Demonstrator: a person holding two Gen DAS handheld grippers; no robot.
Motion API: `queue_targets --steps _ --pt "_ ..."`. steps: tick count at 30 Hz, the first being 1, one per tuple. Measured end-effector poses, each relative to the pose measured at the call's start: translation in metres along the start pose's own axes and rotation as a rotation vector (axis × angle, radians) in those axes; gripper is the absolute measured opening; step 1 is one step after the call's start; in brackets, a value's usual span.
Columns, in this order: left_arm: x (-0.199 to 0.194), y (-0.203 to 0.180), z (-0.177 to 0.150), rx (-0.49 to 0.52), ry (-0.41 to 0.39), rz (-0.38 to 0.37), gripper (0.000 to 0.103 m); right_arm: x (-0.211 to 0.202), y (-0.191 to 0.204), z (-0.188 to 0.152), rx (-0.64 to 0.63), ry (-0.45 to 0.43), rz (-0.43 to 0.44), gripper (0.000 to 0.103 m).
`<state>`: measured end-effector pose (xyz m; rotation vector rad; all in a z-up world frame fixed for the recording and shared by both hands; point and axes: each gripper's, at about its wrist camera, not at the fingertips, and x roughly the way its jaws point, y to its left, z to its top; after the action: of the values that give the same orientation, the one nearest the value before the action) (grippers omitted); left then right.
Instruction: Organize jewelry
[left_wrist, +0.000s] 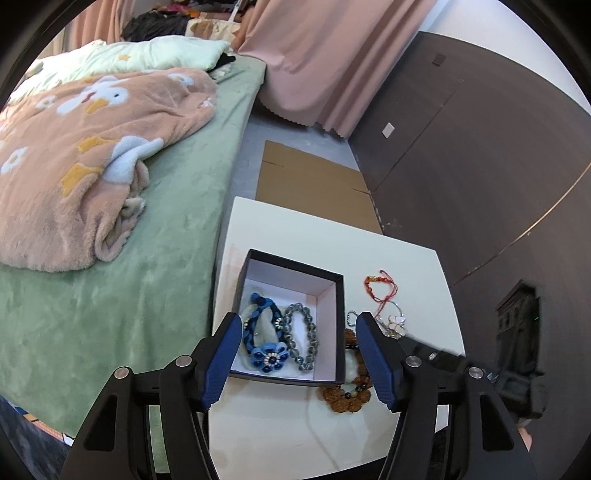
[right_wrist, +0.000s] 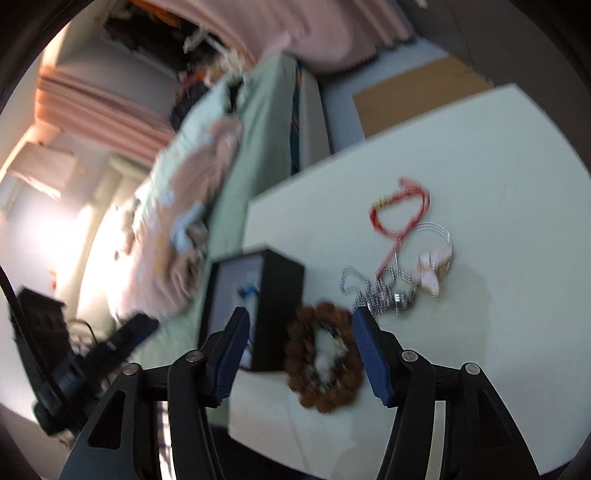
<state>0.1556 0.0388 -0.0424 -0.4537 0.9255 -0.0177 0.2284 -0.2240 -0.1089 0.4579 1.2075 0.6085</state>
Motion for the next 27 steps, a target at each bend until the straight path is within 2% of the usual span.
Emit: queue_targets --steps 3,5,9,13,17,20,27 --pt "0.001 0.004 0.0 -0.014 -0.001 -0.001 0.065 0.011 -0.004 -0.006 -0.008 0.042 -0.04 0.053" --pt "0.002 0.006 -0.001 -0.022 0.004 -0.004 0.065 0.016 -0.004 -0.01 -0.021 0.052 -0.071 0.043" --pt "0.001 0.006 -0.003 -0.023 0.008 -0.008 0.065 0.031 -0.006 -0.01 -0.012 0.085 -0.081 0.036" --pt "-0.005 0.009 -0.004 -0.022 -0.001 -0.008 0.065 0.046 -0.002 -0.018 -0.054 0.094 -0.153 0.012" --pt "-0.014 0.014 -0.005 -0.029 -0.017 -0.003 0.065 0.038 -0.001 -0.019 -0.072 0.057 -0.187 0.01" --pt "-0.019 0.017 -0.006 -0.03 -0.021 -0.002 0.065 0.02 0.0 -0.016 -0.054 0.002 -0.133 0.01" --pt "-0.025 0.017 -0.006 -0.021 -0.03 -0.001 0.065 -0.029 0.005 -0.01 -0.024 -0.145 0.108 0.01"
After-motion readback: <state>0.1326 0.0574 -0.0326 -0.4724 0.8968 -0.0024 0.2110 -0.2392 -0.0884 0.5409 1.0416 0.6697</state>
